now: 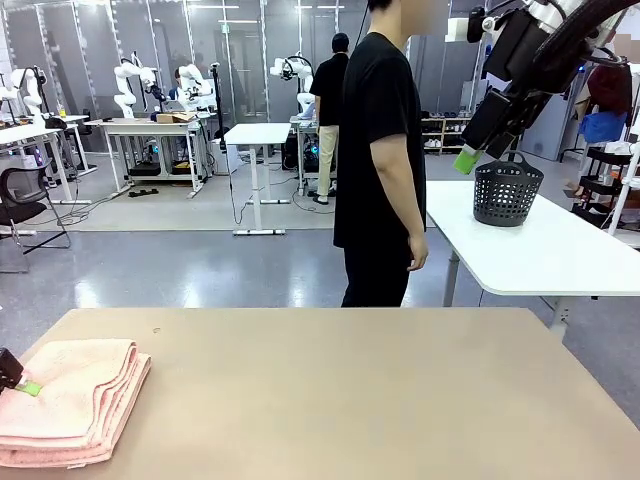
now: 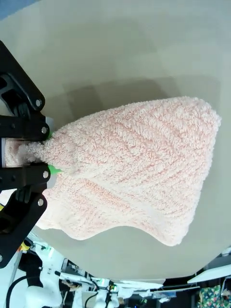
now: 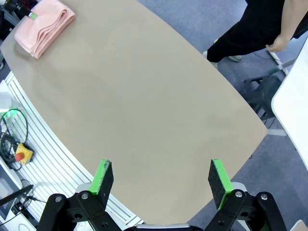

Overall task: Fold the towel.
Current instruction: Pick up the 100 cm Hotel Towel and place it on the left side of the table.

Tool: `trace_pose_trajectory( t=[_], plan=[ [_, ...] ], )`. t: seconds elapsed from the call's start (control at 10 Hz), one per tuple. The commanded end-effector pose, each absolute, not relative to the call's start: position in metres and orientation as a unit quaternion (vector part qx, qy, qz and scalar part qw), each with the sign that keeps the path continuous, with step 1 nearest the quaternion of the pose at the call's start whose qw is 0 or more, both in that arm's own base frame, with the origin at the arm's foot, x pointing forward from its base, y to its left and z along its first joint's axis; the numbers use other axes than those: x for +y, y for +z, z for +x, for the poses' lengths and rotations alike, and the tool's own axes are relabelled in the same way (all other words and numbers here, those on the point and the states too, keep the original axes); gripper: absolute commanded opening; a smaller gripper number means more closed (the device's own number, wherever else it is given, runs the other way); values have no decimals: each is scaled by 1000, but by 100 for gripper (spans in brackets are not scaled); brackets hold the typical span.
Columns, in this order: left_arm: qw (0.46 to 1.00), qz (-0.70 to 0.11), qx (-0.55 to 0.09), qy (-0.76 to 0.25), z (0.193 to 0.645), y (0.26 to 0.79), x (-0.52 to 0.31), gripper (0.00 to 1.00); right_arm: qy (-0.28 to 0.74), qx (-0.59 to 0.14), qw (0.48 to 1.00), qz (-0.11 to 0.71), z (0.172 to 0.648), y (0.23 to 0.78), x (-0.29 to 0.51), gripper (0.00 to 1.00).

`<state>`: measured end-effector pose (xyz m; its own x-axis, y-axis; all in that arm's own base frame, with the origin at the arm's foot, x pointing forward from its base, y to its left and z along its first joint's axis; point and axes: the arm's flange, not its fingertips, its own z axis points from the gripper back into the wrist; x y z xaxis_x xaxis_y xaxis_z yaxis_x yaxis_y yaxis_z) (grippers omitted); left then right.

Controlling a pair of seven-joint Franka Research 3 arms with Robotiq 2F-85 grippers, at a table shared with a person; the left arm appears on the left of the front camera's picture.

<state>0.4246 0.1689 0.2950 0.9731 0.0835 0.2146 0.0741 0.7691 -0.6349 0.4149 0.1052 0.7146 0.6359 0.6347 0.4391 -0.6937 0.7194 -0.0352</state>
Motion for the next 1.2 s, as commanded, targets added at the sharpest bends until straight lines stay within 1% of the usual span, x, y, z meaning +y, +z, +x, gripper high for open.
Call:
trace_pose_trajectory(
  t=[0.0,0.1,0.2,0.3,0.5,0.6,0.7,0.9,1.0,1.1],
  plan=[
    [938,-323,-126,-9,418,307,165,54,367,-214,903,67,414,714,104,100],
    [940,-312,-136,-11,414,313,164,78,367,-214,903,67,414,714,104,100],
    [943,-297,-148,-16,407,324,164,91,367,-214,903,67,414,714,104,100],
    [947,-275,-166,-25,402,335,166,100,367,-214,903,67,414,714,104,100],
    [947,-248,-199,-43,398,356,169,100,367,-214,903,67,414,714,104,100],
    [947,-238,-210,-50,393,370,164,98,367,-214,903,67,414,714,104,100],
    [947,-231,-216,-62,389,379,157,100,367,-214,903,67,414,714,104,100],
    [949,-220,-216,-61,382,385,146,100,367,-214,903,67,414,714,104,100],
    [952,-225,-198,-68,378,386,142,100,367,-214,903,67,414,714,104,100],
    [944,-236,-220,-67,390,388,155,100,367,-214,903,67,414,714,104,100]
  ],
)
